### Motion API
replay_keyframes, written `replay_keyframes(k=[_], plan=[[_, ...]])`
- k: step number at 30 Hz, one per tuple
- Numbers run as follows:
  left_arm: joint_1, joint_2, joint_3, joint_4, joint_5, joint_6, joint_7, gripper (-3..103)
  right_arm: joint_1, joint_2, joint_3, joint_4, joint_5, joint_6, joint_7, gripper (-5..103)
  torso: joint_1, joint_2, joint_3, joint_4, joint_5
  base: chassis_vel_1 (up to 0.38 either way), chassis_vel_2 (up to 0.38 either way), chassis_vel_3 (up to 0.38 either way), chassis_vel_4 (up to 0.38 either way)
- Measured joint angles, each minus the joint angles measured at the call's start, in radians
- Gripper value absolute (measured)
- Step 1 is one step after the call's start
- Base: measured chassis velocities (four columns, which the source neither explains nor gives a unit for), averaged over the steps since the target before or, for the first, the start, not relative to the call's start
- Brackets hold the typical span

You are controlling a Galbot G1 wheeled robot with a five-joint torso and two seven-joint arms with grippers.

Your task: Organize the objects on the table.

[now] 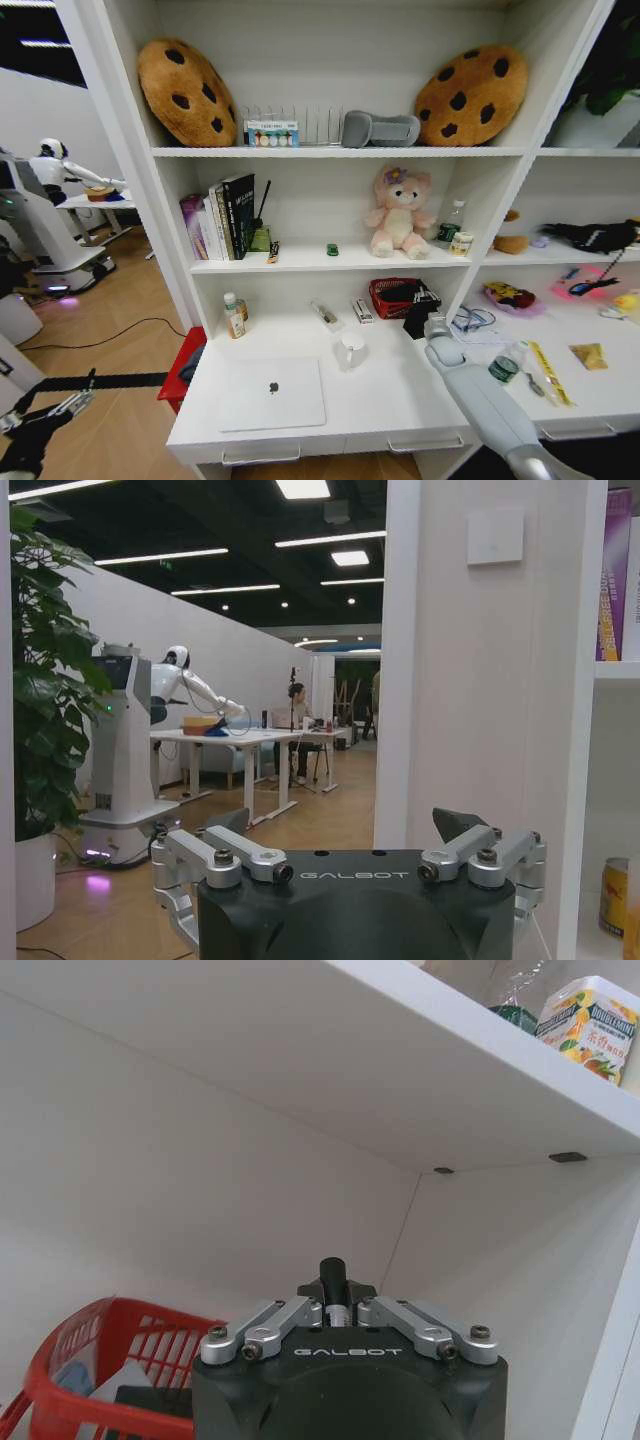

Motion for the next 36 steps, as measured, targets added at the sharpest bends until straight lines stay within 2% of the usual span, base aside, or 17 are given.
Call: replay_keyframes(k=[1, 3, 4, 7, 8, 9, 11, 12, 13, 18, 19, 20, 22, 23, 25, 32, 36], plan=[[0.000, 0.000, 0.000, 0.000, 0.000, 0.000, 0.000, 100, -0.004, -0.001, 0.000, 0.001, -0.001, 0.000, -0.001, 8, 0.000, 0.000, 0.000, 0.0000, 0.0000, 0.000, 0.000, 0.000, 0.000], [0.000, 0.000, 0.000, 0.000, 0.000, 0.000, 0.000, 100, -0.023, -0.005, 0.001, 0.011, 0.000, 0.001, -0.008, 18, 0.000, 0.000, 0.000, 0.0000, 0.0002, 0.000, 0.000, 0.000, 0.000], [0.000, 0.000, 0.000, 0.000, 0.000, 0.000, 0.000, 100, -0.023, -0.005, 0.001, 0.011, 0.000, 0.001, -0.008, 18, 0.000, 0.000, 0.000, 0.0000, 0.0002, 0.000, 0.000, 0.000, 0.000], [0.000, 0.000, 0.000, 0.000, 0.000, 0.000, 0.000, 100, -0.065, -0.018, 0.011, 0.059, 0.022, -0.005, -0.006, 34, 0.000, 0.000, 0.000, -0.0001, 0.0002, 0.000, 0.000, 0.000, 0.000], [0.000, 0.000, 0.000, 0.000, 0.000, 0.000, 0.000, 100, -0.065, -0.018, 0.011, 0.059, 0.022, -0.005, -0.006, 34, 0.000, 0.000, 0.000, -0.0001, 0.0002, 0.000, 0.000, 0.000, 0.000], [0.000, 0.000, 0.000, 0.000, 0.000, 0.000, 0.000, 100, -0.070, -0.020, 0.012, 0.065, 0.024, -0.007, -0.003, 40, 0.000, 0.000, 0.000, -0.0002, 0.0002, 0.000, 0.000, 0.000, 0.000], [0.000, 0.000, 0.000, 0.000, 0.000, 0.000, 0.000, 100, -0.081, -0.022, 0.016, 0.079, 0.027, -0.010, 0.002, 40, 0.000, 0.000, 0.000, -0.0001, 0.0001, 0.000, 0.000, 0.000, 0.000], [0.000, 0.000, 0.000, 0.000, 0.000, 0.000, 0.000, 100, -0.093, -0.024, 0.020, 0.093, 0.032, -0.014, 0.008, 51, 0.000, 0.000, 0.000, -0.0001, 0.0002, 0.000, 0.000, 0.000, 0.000], [0.000, 0.000, 0.000, 0.000, 0.000, 0.000, 0.000, 100, -0.107, -0.026, 0.024, 0.114, 0.037, -0.019, 0.013, 51, 0.000, 0.000, 0.000, -0.0001, 0.0003, 0.000, 0.000, 0.000, 0.000], [0.000, 0.000, 0.000, 0.000, 0.000, 0.000, 0.000, 100, -0.176, -0.048, 0.043, 0.242, 0.081, -0.045, 0.038, 72, 0.000, 0.000, 0.000, 0.0001, 0.0002, 0.000, 0.000, 0.000, 0.000], [0.000, 0.000, 0.000, 0.000, 0.000, 0.000, 0.000, 100, -0.222, -0.059, 0.056, 0.312, 0.117, -0.061, 0.055, 78, 0.000, 0.000, 0.000, 0.0000, -0.0001, 0.000, 0.000, 0.000, 0.000], [0.000, 0.000, 0.000, 0.000, 0.000, 0.000, 0.000, 100, -0.222, -0.059, 0.056, 0.312, 0.117, -0.061, 0.055, 78, 0.000, 0.000, 0.000, 0.0000, -0.0001, 0.000, 0.000, 0.000, 0.000], [0.000, 0.000, 0.000, 0.000, 0.000, 0.000, 0.000, 100, -0.295, -0.067, 0.084, 0.408, 0.151, -0.077, 0.073, 88, 0.000, 0.000, 0.000, 0.0001, 0.0002, 0.000, 0.000, 0.000, 0.000], [0.000, 0.000, 0.000, 0.000, 0.000, 0.000, 0.000, 100, -0.295, -0.067, 0.084, 0.408, 0.151, -0.077, 0.073, 88, 0.000, 0.000, 0.000, 0.0001, 0.0002, 0.000, 0.000, 0.000, 0.000], [0.000, 0.000, 0.000, 0.000, 0.000, 0.000, 0.000, 100, -0.377, -0.069, 0.117, 0.504, 0.172, -0.087, 0.087, 97, 0.000, 0.000, 0.000, 0.0000, 0.0000, 0.000, 0.000, 0.000, 0.000], [0.000, 0.000, 0.000, 0.000, 0.000, 0.000, 0.000, 100, -0.662, -0.033, 0.229, 0.734, 0.152, -0.104, 0.100, 100, 0.000, 0.000, 0.000, -0.0002, 0.0000, 0.000, 0.000, 0.000, 0.000], [0.000, 0.000, 0.000, 0.000, 0.000, 0.000, 0.000, 100, -0.824, 0.004, 0.275, 0.834, 0.064, -0.077, 0.077, 100, 0.000, 0.000, 0.000, -0.0002, 0.0001, 0.000, 0.000, 0.000, 0.000]])
